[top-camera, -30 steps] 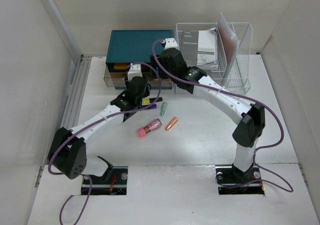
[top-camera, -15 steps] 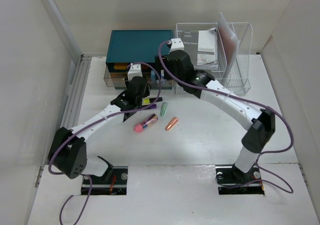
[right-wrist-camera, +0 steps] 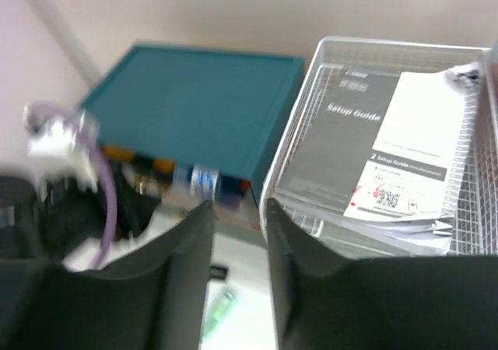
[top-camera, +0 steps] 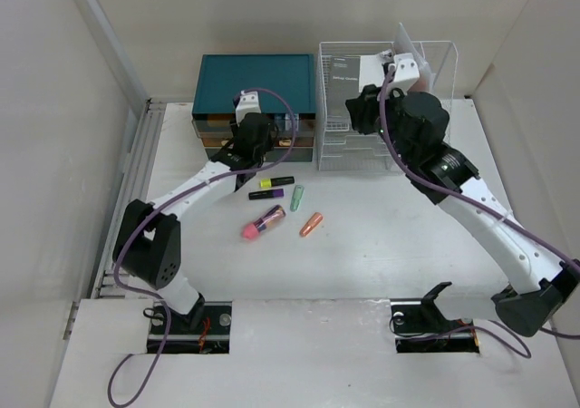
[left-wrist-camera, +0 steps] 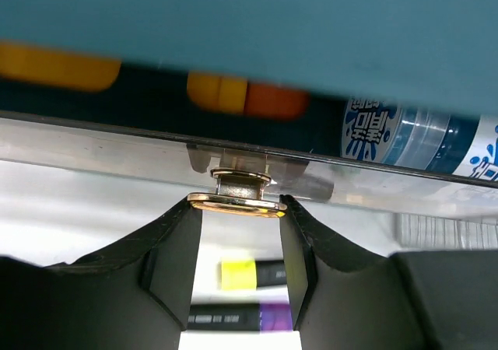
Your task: Organize the desk
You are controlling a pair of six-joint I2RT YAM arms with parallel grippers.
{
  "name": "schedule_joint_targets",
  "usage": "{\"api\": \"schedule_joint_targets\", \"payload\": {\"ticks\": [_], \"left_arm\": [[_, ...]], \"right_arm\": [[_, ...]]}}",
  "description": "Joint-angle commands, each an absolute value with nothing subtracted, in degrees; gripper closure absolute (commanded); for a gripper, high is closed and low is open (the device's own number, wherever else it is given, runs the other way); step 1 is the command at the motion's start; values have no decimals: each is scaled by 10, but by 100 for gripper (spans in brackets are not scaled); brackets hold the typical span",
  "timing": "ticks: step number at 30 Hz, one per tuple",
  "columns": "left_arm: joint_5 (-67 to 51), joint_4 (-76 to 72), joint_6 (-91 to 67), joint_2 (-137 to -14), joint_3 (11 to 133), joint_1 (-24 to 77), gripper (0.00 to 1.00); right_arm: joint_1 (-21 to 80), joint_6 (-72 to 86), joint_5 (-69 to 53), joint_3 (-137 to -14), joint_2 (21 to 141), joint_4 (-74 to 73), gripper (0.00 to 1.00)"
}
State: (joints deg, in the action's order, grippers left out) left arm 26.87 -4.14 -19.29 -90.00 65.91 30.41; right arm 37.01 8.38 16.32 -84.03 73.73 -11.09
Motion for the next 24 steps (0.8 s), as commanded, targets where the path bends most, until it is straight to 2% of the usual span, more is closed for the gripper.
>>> {"api": "schedule_joint_targets", "payload": {"ticks": [1, 2, 4, 6, 7, 10, 12, 24], "left_arm": [[236, -58, -187, -928, 711, 307, 95], [236, -58, -187, -933, 716, 307, 92], [236, -52, -187, -942, 727, 307, 85], [241, -47, -187, -950, 735, 302, 72], [241, -47, -187, -955, 735, 301, 61], [241, -47, -187, -955, 735, 301, 55], [241, -52, -187, -955, 730, 301, 46], [264, -41, -198, -974, 765, 296, 43]], "right_arm": [[342, 32, 8, -797, 722, -98, 65], [337, 21, -16, -789, 722, -93, 72], [331, 16, -36, -772, 709, -93, 78], [326, 16, -41, -756, 709, -88, 78], [326, 16, -41, -751, 702, -88, 78], [321, 16, -54, -731, 697, -83, 78], [321, 16, -54, -726, 692, -77, 78], [310, 27, -83, -695, 686, -61, 79]]}}
